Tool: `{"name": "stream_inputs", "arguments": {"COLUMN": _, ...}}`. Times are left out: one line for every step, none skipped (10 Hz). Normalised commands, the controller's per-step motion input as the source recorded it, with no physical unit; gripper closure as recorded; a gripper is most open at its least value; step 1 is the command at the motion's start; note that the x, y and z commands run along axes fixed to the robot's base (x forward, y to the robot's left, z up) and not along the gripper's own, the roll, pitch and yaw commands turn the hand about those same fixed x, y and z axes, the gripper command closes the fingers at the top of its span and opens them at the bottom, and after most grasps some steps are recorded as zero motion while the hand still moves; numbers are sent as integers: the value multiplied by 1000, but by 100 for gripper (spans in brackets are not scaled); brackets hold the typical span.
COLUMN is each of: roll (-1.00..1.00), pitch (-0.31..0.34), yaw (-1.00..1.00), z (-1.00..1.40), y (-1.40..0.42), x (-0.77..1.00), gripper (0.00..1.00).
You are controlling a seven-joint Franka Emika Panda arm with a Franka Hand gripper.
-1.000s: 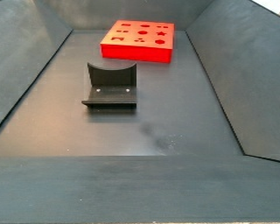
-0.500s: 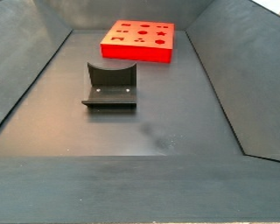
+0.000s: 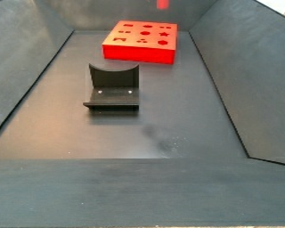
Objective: Pick up the hexagon object. Move up. Move to above the board. Insert the hexagon object.
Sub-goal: Insert the hexagon object.
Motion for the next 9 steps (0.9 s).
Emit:
{"name": "stream_inputs", "arguments": {"roll": -141, "pitch": -297, "yaw": -240, "z": -474, "y": 111, "x": 17, "gripper": 100}}
{"name": "stream_inputs", "arguments": {"roll": -74, "pitch": -300, "yaw": -223, "z": -551, "y": 60, "x": 0, "gripper": 100}}
{"name": "stream_inputs", "arguments": {"roll": 0, "pitch": -296, "yaw": -177, "z": -617, "y": 0, "x": -89, "gripper": 100}}
{"name": "stream_inputs", "arguments": {"roll": 113, "pitch": -217, "yaw": -89, "z": -649, "y": -17, "x": -94, "gripper": 100}}
{"name": "stream_inputs", "arguments": {"roll": 196, "pitch": -37, "yaw": 0, "z": -563, "y": -14, "x": -23, "gripper": 100}}
{"name": "stream_inputs", "arguments": {"roll": 116, "pitch": -44, "yaw": 0, "z": -494, "y": 0, "x": 0, "gripper": 100}}
{"name": "stream_inputs", "arguments": {"roll": 71, "pitch": -81, "yaw": 0, "z": -486, "y": 0, "x": 0, "gripper": 100}}
{"name": "stream_inputs", "arguments": {"roll": 24, "pitch": -123, "yaw": 0, "z": -417, "y": 0, "x": 0, "gripper": 100}}
{"name": "stream_inputs", "arguments": {"roll": 20, "pitch": -107, "yaw": 0, "z": -351, "y": 0, "x": -51, "gripper": 100}}
